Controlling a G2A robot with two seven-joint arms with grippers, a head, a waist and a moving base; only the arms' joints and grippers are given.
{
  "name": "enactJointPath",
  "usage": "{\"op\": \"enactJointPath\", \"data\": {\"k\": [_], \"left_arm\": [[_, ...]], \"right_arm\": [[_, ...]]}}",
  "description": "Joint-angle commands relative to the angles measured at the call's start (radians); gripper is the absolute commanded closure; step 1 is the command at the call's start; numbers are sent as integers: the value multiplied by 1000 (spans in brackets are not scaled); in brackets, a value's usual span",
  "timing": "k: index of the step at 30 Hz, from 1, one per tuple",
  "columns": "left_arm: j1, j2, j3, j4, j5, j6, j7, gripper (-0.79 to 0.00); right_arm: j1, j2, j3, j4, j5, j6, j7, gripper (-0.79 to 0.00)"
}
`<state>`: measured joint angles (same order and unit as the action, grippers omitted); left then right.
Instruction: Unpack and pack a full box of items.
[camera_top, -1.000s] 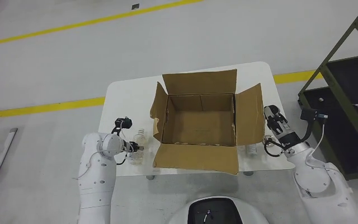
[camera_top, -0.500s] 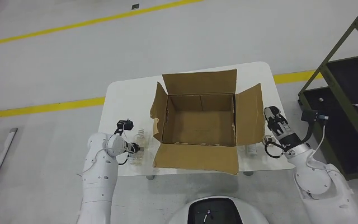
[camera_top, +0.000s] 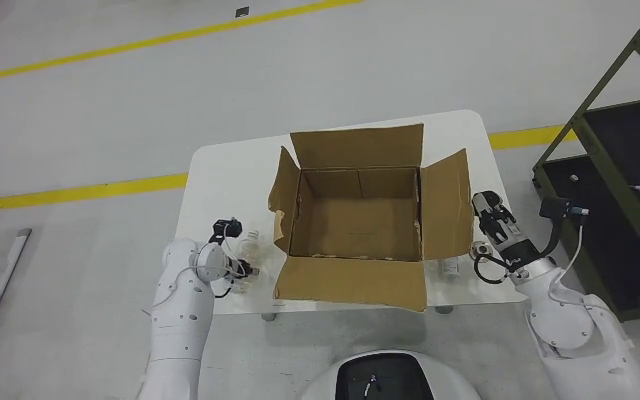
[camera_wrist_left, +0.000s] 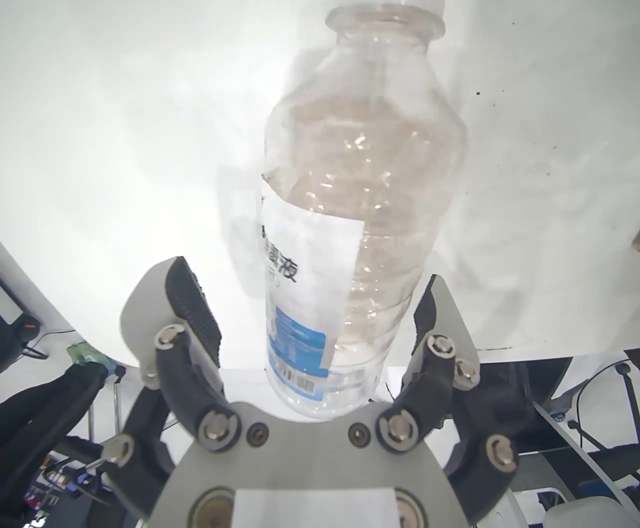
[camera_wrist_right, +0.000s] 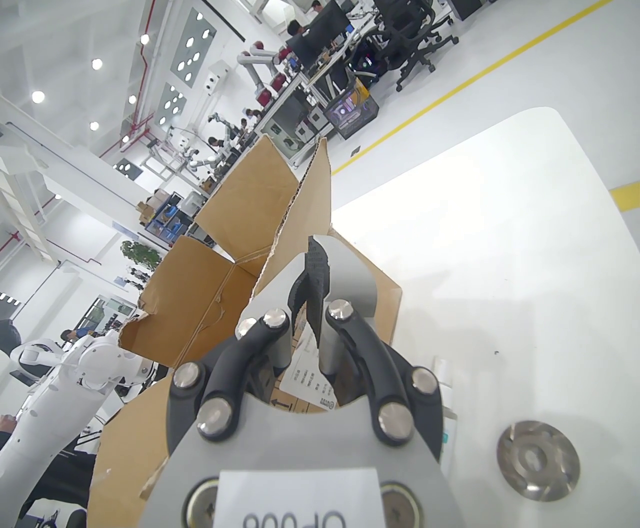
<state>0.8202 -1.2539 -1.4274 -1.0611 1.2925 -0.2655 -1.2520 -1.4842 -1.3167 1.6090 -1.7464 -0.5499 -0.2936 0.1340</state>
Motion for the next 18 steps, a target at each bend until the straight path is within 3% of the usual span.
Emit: {"op": "enactJointPath", "data": {"k": [1,2,3,5,6,9,11,13,16,18], "left_arm": [[-1,1,3,3,-6,0,0,-437],[-1,1,5,4,-8,0,0,-326],[-2,2,6,6,-11,1,1,-289],[-3,3,8,6,-16,3,2,-55],[-3,4,10,0,-10,4,9,0],[2,8,9,-20,-10,8,13,0],[7,11,1,-42,-19,10,-2,0],[12,15,-14,-85,-43,13,-28,0],[31,22,-41,-173,-79,22,-80,0],[45,27,-57,-234,-83,34,-107,0]], "right_arm": [[-1,1,-1,-2,0,2,0,0],[-1,1,-1,-4,0,1,-1,0],[-2,1,-1,-5,0,1,-2,0],[-3,2,-2,-9,5,2,-2,0],[-4,2,-2,-11,17,3,2,-6],[-1,3,8,-26,72,9,15,-99],[2,5,25,-42,107,20,32,-289],[3,7,48,-62,138,37,45,-662],[7,11,84,-94,191,65,70,-730],[12,12,101,-111,253,88,103,-705]]}}
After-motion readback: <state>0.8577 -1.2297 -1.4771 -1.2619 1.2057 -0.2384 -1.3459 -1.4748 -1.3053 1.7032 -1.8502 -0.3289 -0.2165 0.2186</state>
